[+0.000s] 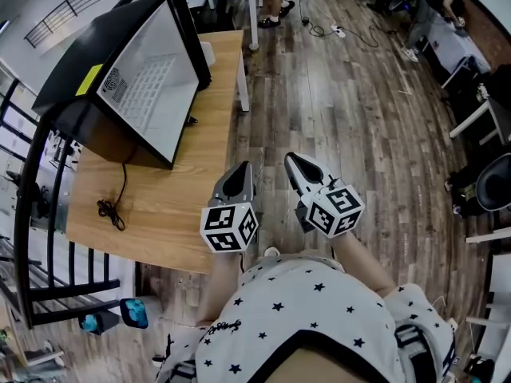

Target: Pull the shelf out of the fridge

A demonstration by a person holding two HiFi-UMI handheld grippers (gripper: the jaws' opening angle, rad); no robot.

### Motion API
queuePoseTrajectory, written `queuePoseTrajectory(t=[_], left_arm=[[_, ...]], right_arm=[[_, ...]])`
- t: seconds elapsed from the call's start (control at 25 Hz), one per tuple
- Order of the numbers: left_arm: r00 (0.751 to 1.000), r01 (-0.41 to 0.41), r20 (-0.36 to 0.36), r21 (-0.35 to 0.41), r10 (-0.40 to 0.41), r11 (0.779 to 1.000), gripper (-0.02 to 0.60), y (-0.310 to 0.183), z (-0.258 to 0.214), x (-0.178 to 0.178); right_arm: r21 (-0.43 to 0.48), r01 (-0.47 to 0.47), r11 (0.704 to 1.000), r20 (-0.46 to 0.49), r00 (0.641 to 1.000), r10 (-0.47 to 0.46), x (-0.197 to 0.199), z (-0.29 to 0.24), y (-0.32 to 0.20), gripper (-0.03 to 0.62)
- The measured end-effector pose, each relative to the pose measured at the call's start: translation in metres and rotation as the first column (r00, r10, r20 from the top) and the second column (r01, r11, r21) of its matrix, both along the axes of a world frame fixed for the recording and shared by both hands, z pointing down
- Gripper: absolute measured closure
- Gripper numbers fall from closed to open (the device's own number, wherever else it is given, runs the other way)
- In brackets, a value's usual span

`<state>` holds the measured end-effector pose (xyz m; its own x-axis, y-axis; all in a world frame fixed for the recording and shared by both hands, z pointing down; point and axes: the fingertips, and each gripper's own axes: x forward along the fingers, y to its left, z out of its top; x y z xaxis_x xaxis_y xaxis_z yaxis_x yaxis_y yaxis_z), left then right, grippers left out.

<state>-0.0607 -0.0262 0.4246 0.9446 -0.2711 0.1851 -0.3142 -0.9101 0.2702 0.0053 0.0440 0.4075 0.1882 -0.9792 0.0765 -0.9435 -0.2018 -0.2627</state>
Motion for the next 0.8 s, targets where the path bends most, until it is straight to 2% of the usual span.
queuePoseTrajectory(t=[0.48,0.8], left_arm=[[0.996,0.089,0.004,-0.037,-0.089,0.995,0.575,-0.037,0.005,-0.015],[0.982,0.191,0.003,-0.048,-0.191,0.980,0.575,-0.077,0.010,-0.007]], right_arm=[[0.015,0.033,0.999,0.058,0.998,-0.034,0.001,0.004,-0.026,0.572],[0.024,0.134,0.991,0.043,0.990,-0.135,0.016,0.004,-0.074,0.572]])
